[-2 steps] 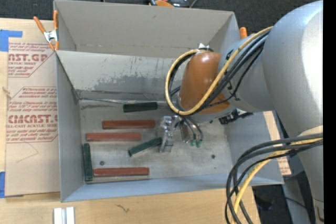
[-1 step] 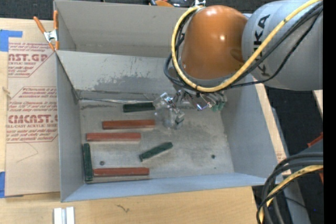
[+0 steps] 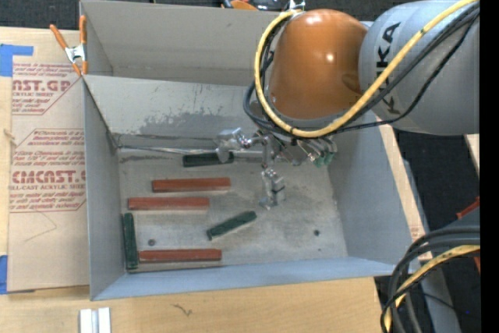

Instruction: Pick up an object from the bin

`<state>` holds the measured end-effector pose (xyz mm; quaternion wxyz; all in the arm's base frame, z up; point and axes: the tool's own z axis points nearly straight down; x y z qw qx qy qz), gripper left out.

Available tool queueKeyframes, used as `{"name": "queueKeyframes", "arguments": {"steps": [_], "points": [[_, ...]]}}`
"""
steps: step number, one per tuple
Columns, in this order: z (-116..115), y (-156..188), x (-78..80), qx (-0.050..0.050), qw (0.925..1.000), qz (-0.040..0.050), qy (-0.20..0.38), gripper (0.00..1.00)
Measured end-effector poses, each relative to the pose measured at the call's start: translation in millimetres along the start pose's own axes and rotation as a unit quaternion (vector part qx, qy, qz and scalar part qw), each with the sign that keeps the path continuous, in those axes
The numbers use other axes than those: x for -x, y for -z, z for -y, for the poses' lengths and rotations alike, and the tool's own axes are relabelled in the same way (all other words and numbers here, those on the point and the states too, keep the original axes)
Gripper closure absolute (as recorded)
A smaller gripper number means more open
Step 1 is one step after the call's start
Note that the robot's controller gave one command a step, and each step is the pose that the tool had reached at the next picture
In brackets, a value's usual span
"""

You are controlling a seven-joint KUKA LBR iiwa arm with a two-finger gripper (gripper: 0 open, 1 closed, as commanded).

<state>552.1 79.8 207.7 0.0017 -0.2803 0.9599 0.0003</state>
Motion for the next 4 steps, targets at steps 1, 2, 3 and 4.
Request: {"name": "queueKeyframes", "arguments": {"steps": [1,2,3,4], "points": [[6,-121,-37.9,0.003,0.9831,-0.0036,0.183,0.00],[8,-139,-28.0,0.001,0.9783,-0.0014,0.207,0.00],[8,-138,-27.8,0.001,0.9783,-0.0011,0.207,1.00],[32,-5,-56.1,-0.002,0.9728,0.0015,0.232,1.00]]}}
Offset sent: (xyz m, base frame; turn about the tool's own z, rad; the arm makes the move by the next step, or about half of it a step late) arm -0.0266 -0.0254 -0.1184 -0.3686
